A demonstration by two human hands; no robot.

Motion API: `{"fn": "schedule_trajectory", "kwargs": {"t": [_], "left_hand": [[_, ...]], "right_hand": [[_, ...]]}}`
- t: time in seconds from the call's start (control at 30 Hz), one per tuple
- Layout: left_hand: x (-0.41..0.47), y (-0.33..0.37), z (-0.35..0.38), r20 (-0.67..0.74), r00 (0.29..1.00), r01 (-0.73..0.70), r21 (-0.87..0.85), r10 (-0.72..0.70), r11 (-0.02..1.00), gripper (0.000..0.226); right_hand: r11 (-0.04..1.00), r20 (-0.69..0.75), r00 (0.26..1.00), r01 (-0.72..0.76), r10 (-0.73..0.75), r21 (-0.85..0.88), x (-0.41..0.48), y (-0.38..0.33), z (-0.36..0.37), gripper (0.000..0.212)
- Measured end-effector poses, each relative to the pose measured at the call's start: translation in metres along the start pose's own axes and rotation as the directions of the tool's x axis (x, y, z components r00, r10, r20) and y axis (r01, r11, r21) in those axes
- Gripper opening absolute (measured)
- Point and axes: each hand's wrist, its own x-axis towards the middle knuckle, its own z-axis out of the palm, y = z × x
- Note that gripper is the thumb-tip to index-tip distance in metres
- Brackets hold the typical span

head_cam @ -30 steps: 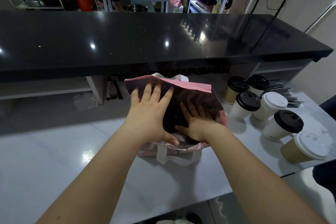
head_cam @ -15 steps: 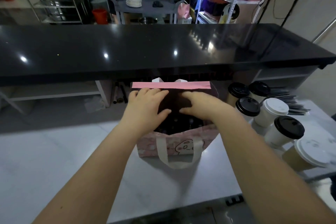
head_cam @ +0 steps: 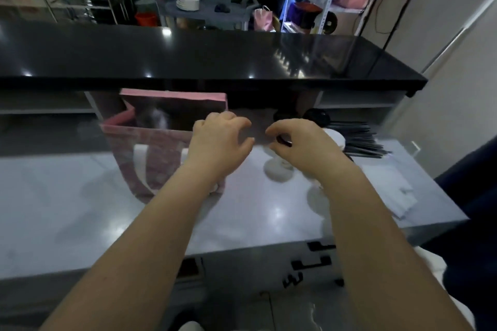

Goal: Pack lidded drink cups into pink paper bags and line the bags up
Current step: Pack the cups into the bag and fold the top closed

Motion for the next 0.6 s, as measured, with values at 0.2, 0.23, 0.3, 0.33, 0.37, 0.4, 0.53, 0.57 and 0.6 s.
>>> {"fn": "schedule_trajectory", "kwargs": {"t": [0.2, 0.23, 0.3, 0.33, 0.37, 0.4, 0.53, 0.57, 0.6], "left_hand": [[-0.038, 0.082, 0.064, 0.141, 0.99, -0.018, -0.036, 0.023, 0.999, 0.042], [-0.044, 0.093, 0.072, 0.166, 0.986, -0.02, -0.039, 0.026, 0.999, 0.043], [-0.051, 0.111, 0.085, 0.2, 0.979, -0.024, -0.037, 0.031, 0.999, 0.044], [-0.053, 0.118, 0.09, 0.208, 0.978, -0.025, -0.032, 0.031, 0.999, 0.044], [-0.054, 0.125, 0.094, 0.216, 0.976, -0.024, -0.028, 0.029, 0.999, 0.044], [-0.054, 0.131, 0.098, 0.224, 0.974, -0.023, -0.028, 0.029, 0.999, 0.044], [-0.043, 0.149, 0.11, 0.25, 0.967, -0.028, -0.035, 0.036, 0.999, 0.042], [-0.038, 0.151, 0.112, 0.254, 0.966, -0.026, -0.039, 0.035, 0.999, 0.041], [-0.032, 0.152, 0.114, 0.258, 0.966, -0.024, -0.044, 0.034, 0.999, 0.04]], "right_hand": [[0.997, 0.03, 0.997, -0.073, 0.073, 0.02, -0.083, 0.081, -0.002, 0.03], [0.996, 0.035, 0.995, -0.089, 0.088, 0.03, -0.095, 0.091, -0.001, 0.03], [0.991, 0.025, 0.993, -0.119, 0.118, 0.056, -0.114, 0.108, 0.0, 0.029], [0.99, 0.018, 0.992, -0.128, 0.127, 0.055, -0.121, 0.116, 0.0, 0.029], [0.989, 0.012, 0.99, -0.138, 0.138, 0.051, -0.126, 0.122, -0.001, 0.029], [0.987, 0.002, 0.989, -0.15, 0.15, 0.055, -0.131, 0.129, -0.002, 0.03], [0.975, -0.078, 0.977, -0.188, 0.198, 0.122, -0.136, 0.153, -0.011, 0.027], [0.971, -0.1, 0.973, -0.195, 0.209, 0.134, -0.135, 0.158, -0.013, 0.027], [0.969, -0.119, 0.969, -0.199, 0.217, 0.149, -0.132, 0.163, -0.015, 0.026]]}}
